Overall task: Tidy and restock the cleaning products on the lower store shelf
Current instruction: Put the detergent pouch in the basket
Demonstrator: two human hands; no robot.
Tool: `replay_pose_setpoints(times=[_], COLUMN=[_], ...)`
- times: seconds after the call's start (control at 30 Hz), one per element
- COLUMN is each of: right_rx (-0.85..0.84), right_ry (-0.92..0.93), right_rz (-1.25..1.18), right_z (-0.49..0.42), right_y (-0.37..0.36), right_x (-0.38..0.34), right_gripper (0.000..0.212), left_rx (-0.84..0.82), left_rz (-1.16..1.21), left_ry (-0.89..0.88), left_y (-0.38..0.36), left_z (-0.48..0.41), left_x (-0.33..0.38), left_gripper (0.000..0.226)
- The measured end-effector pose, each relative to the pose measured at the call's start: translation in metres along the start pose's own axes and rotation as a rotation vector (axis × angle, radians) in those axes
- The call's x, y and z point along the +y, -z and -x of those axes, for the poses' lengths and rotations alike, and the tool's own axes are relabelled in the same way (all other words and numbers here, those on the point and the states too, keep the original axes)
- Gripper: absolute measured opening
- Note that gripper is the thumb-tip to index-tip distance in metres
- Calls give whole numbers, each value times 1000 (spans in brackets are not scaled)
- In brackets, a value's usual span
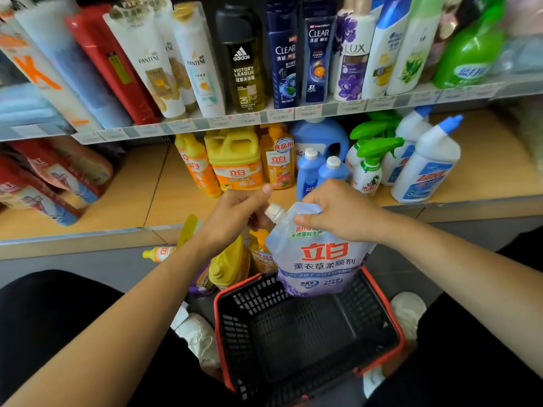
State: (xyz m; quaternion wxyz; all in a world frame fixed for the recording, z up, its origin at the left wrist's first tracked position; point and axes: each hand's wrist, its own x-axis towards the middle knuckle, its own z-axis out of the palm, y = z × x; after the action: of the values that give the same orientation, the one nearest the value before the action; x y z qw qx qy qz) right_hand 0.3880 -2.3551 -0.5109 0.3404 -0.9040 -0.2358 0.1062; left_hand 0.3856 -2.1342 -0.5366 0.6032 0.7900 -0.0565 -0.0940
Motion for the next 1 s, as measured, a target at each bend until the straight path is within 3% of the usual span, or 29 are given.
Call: replay_pose_setpoints(times=[0.13,0.27,0.4,0.57,1.0], right_rx=[0,46,73,72,41], right_ry=[-19,-5,28,18,-6], right_rz=[-39,-96,-101,-156,-106], right_z=[3,4,5,5,7], right_y=[3,1,-5,-6,-8], right_x=[5,8,11,16,18], right_gripper=[53,53,54,53,37], left_rx=[45,-62,-123,-140,-95], left_rz=[151,456,588,544,336], left_ry=[83,168,214,187,28], left_y=[2,2,5,5,-5], left_z=[-4,-3,0,2,6], left_x=[5,9,7,1,-5], left_gripper=[53,39,37,20,22])
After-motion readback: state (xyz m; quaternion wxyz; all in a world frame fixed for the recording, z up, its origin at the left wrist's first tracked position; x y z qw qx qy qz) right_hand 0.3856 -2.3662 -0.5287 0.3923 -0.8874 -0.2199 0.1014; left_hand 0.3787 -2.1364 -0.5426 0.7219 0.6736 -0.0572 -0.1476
